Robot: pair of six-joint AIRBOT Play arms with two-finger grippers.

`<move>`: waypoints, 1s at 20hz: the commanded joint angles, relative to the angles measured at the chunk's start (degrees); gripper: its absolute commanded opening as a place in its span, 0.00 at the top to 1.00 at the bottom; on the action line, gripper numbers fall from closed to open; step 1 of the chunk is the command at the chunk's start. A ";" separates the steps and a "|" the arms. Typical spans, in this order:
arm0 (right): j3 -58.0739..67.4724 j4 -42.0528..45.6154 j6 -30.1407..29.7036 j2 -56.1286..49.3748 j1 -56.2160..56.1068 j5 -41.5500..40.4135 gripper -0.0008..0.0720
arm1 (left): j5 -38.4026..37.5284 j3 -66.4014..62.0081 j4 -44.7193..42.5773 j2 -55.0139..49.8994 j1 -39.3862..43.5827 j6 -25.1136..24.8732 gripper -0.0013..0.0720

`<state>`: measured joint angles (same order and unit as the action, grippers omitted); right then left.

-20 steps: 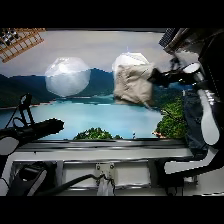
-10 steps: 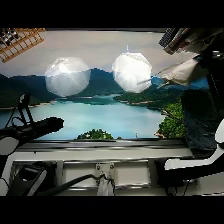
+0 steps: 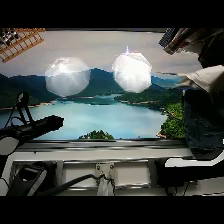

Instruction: Fold the clothes and pants, and hang the long-sleeved shirts on hangers.

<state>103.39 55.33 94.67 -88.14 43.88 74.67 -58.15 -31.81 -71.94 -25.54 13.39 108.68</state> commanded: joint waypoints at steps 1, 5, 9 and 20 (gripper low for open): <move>0.24 0.33 -3.52 0.28 2.78 3.78 0.94 | 0.17 0.02 0.42 -0.02 -0.02 -0.02 0.96; 0.22 6.38 0.74 0.50 2.93 8.41 0.94 | 0.15 0.02 0.63 0.00 0.00 -0.02 0.96; -2.64 15.58 3.67 4.26 2.93 11.32 0.94 | 0.13 0.02 0.61 -0.02 0.00 -0.02 0.96; -28.39 25.64 3.21 15.58 14.16 13.00 0.94 | 0.09 0.02 0.59 0.00 0.00 -0.04 0.96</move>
<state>80.14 77.73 98.37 -74.13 55.11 86.74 -58.04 -31.81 -71.31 -25.54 13.39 108.66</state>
